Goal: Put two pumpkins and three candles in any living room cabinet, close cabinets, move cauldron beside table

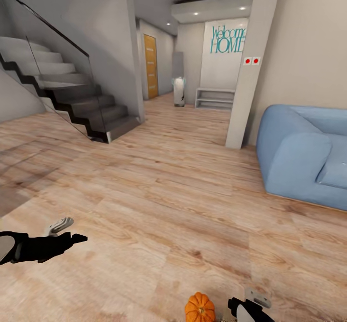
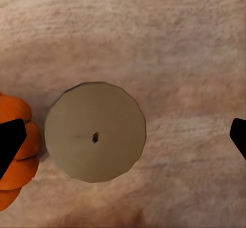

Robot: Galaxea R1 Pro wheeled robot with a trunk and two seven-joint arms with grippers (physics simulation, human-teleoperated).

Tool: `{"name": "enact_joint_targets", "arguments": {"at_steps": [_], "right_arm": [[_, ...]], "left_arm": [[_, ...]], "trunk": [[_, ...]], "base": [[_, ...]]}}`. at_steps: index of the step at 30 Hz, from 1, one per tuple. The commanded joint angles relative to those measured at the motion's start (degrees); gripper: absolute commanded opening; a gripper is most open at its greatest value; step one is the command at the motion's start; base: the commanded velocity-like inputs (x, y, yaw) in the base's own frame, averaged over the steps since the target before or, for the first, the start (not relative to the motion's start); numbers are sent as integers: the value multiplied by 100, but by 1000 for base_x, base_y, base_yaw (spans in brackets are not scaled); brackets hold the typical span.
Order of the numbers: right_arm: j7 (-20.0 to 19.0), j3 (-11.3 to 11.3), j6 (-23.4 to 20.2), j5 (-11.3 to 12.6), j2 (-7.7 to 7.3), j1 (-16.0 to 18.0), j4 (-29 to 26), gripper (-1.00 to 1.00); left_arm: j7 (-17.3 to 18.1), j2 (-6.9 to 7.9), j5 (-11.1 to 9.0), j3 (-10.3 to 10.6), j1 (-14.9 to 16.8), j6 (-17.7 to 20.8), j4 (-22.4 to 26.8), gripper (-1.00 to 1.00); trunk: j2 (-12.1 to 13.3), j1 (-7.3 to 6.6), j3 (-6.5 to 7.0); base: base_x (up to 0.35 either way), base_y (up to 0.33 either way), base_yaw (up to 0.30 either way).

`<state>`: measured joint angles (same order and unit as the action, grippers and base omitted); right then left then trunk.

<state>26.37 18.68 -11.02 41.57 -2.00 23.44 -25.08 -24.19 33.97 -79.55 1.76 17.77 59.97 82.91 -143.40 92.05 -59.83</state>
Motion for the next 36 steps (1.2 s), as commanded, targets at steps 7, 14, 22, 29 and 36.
{"name": "enact_joint_targets", "arguments": {"at_steps": [7,14,22,29,36], "right_arm": [[-136,48,-40,27,-6,3,-14,100],[-378,48,10,20,-20,3,-14,100],[-395,48,269,26,-36,3,-6,100],[-395,44,291,26,-39,3,2,100],[-395,45,293,-4,-30,3,0,100]], "left_arm": [[-60,4,-60,0,5,3,6,100],[-60,4,-60,0,1,3,6,100],[-60,4,-60,9,3,3,6,100],[-60,4,-60,9,2,3,6,100],[-60,4,-60,9,3,3,6,100]], "trunk": [[-7,6,-73],[-16,24,-228],[-27,45,-405],[-36,63,-560],[-39,68,-605]], "base": [[0,0,0],[0,0,0],[0,0,0],[0,0,0],[0,0,0]]}}
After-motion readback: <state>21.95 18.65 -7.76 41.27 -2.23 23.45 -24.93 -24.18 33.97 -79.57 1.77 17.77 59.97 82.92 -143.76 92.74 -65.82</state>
